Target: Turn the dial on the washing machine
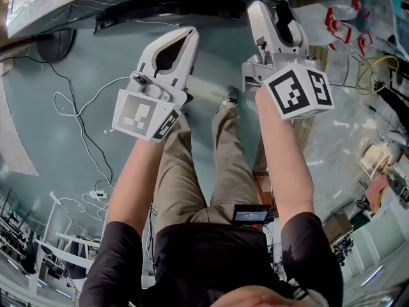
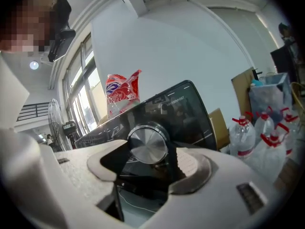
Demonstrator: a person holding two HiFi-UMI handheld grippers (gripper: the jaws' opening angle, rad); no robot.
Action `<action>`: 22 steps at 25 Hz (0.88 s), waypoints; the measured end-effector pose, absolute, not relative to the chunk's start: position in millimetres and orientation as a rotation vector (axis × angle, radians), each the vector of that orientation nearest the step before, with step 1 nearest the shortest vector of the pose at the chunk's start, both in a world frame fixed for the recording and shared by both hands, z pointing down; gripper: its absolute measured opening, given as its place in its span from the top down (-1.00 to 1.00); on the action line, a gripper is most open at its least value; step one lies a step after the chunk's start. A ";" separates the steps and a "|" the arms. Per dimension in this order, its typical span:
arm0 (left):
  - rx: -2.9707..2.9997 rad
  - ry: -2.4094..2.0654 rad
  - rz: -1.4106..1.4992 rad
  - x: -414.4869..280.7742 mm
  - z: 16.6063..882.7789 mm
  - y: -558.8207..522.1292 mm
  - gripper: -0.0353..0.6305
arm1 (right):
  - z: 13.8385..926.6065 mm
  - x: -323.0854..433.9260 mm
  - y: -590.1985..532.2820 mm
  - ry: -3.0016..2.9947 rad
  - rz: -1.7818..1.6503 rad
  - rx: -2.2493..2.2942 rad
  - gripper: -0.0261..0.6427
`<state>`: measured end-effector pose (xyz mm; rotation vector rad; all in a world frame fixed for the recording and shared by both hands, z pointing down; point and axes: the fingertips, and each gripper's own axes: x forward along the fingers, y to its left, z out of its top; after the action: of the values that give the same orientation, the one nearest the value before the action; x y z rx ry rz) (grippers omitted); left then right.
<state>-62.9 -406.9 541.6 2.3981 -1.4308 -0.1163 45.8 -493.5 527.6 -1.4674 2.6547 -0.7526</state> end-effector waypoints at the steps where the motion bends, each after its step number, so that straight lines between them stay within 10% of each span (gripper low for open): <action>1: 2.397 -1.431 -0.117 -62.7 541.5 -406.8 0.91 | 527.8 46.2 -493.5 2.643 -0.775 -1.460 0.13; 22: 2.398 -1.432 -0.108 -61.0 542.0 -406.7 0.91 | 526.9 47.5 -493.9 2.601 -0.838 -1.414 0.12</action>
<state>-61.0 -406.7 542.0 2.3984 -1.4319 -0.1076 47.5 -493.9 526.9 -1.4145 2.6006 -0.8381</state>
